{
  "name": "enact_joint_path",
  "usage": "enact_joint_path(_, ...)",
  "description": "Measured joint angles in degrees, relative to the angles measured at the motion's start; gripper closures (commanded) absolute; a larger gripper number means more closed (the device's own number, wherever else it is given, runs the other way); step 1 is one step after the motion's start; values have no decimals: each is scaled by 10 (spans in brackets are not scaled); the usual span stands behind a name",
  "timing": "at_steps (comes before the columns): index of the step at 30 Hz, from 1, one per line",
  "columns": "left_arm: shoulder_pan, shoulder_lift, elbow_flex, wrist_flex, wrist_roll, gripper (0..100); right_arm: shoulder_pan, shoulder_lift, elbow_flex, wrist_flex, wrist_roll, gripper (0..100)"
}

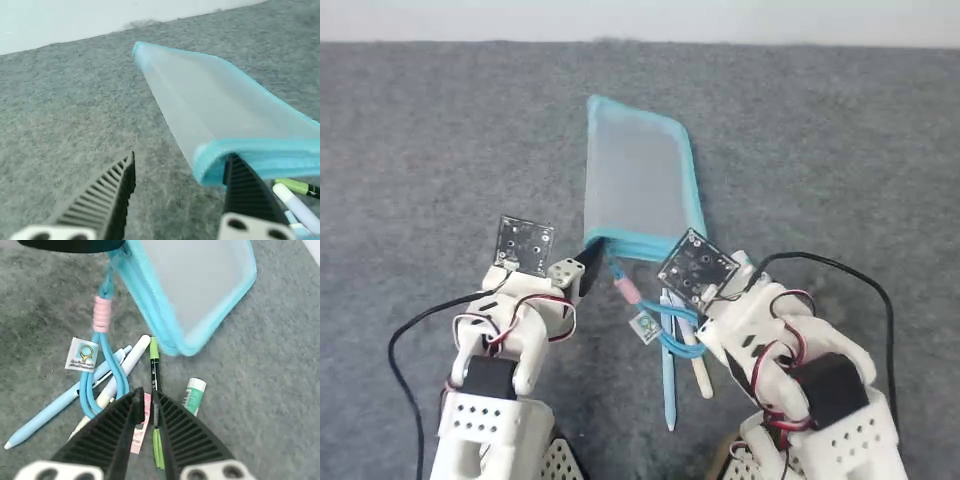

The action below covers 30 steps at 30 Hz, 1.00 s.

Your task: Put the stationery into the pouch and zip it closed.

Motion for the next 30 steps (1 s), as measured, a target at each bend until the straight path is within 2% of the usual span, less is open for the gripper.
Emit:
enact_joint_path(4, -2, 0, 0, 0, 0, 733, -31, 5, 10, -33, -82, 957)
enact_joint_path(8, -2, 0, 0, 0, 0, 733, -113, 105, 37, -107, -129, 808)
enact_joint_path(12, -1, 0, 0, 2, 0, 733, -139, 224, 40, -205, -179, 714)
enact_joint_path(19, -1, 0, 0, 2, 0, 733, -179, 403, 40, -329, -242, 746)
enact_joint_path(30, -1, 0, 0, 2, 0, 733, -185, 452, 45, -399, -247, 834)
